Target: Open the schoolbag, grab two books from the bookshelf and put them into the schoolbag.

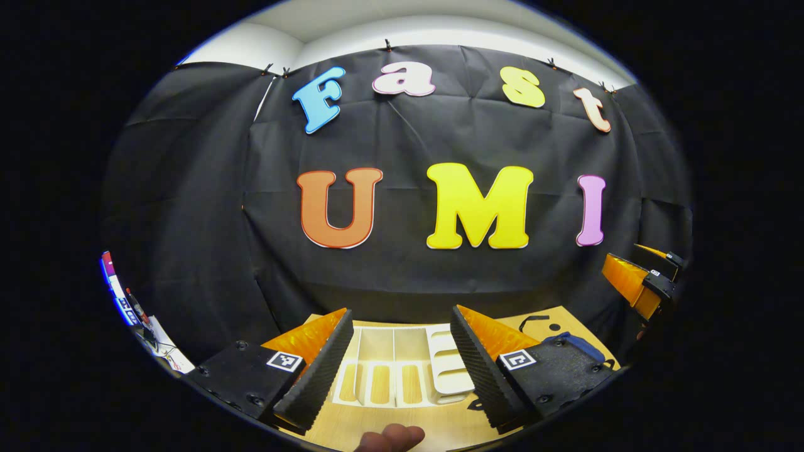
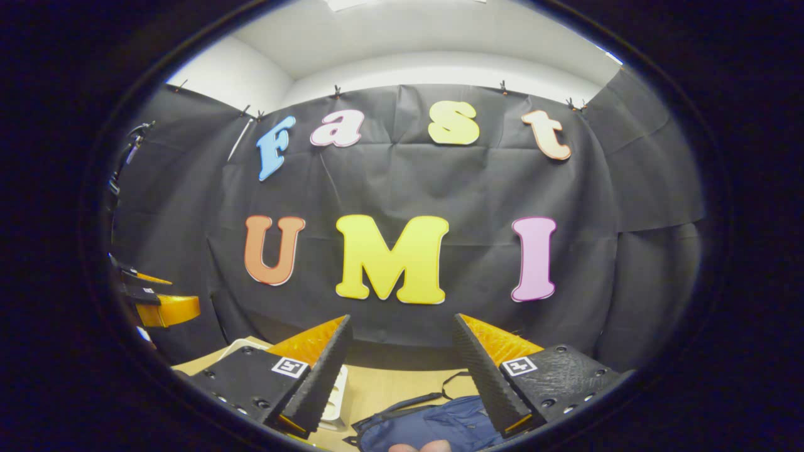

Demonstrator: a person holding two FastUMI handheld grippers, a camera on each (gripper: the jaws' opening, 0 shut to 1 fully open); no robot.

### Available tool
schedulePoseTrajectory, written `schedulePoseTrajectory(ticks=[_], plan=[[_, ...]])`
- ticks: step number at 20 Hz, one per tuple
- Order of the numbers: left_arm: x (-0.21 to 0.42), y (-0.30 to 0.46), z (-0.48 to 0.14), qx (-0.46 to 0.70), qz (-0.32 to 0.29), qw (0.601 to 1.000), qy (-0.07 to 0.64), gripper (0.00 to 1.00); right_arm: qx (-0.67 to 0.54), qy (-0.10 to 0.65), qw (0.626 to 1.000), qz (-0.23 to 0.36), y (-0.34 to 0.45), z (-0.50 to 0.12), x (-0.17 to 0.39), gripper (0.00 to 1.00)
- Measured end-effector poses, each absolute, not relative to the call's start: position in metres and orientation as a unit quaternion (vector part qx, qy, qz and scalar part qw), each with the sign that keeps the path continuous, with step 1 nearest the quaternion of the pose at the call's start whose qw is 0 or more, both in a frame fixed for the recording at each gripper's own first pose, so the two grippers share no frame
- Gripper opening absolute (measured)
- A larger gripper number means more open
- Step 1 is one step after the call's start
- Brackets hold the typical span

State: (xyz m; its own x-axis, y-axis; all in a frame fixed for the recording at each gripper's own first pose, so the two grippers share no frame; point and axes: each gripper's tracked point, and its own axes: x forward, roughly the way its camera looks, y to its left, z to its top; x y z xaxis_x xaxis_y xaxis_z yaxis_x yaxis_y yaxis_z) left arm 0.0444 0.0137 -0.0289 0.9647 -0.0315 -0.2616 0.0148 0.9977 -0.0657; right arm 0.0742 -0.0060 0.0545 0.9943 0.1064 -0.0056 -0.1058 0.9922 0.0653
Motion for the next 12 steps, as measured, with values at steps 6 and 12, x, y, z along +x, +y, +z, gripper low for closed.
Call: schedulePoseTrajectory(ticks=[6, 12], plan=[[0.023, -0.002, -0.023, -0.046, -0.014, 0.993, 0.106, 0.98, 0.056, 0.028, 0.997, 0.044, 0.0, 0.038, 0.043, 0.94], [0.019, -0.012, -0.021, -0.046, -0.017, 0.994, 0.096, 0.98, 0.039, 0.031, 0.998, 0.045, -0.008, 0.038, 0.042, 0.94]])
